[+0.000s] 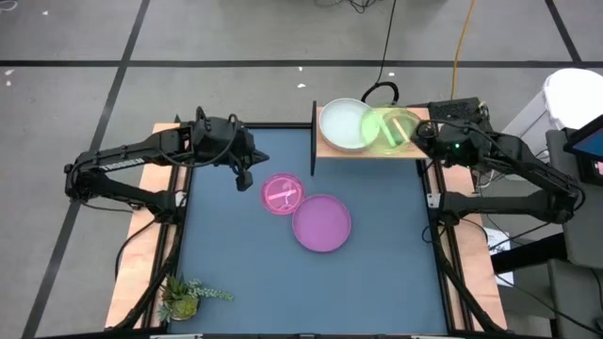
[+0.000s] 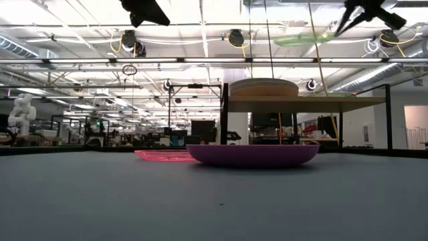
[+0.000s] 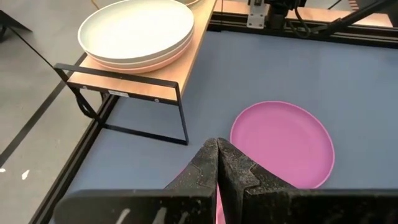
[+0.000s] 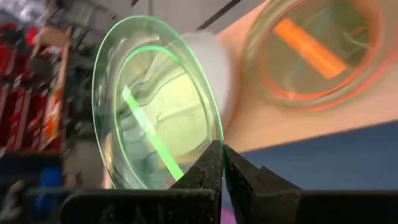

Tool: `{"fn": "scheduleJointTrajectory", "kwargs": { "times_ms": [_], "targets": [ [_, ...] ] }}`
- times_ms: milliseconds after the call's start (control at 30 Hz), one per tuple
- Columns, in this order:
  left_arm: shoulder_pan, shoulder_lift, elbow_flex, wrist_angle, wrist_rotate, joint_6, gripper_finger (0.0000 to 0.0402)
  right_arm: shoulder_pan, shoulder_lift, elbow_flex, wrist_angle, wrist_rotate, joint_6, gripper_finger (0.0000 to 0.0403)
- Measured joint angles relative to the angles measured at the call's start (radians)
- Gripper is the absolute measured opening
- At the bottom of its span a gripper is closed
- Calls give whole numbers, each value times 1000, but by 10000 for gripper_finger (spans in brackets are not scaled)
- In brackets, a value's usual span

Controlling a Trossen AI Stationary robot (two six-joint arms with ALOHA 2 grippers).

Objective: Place and stack plates onto a shelf
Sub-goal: Stack the small green plate on top of the small orange plate on the shelf

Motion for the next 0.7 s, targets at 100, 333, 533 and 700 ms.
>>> {"fn": "scheduleJointTrajectory", "kwargs": {
  "times_ms": [100, 333, 533, 700],
  "targets": [
    [2, 3, 0, 5, 0, -7, 1, -38, -17, 0, -38, 43, -1, 0],
    [2, 5, 0, 1, 0, 6, 1, -107, -33, 0, -52, 146, -14, 0],
    [2, 5, 0, 1, 0, -1, 1, -152, -35, -23, -53, 194, 27, 0],
    [2, 5, 0, 1, 0, -3, 1, -178, -37, -106, -24, 193, 99, 0]
  ]
}}
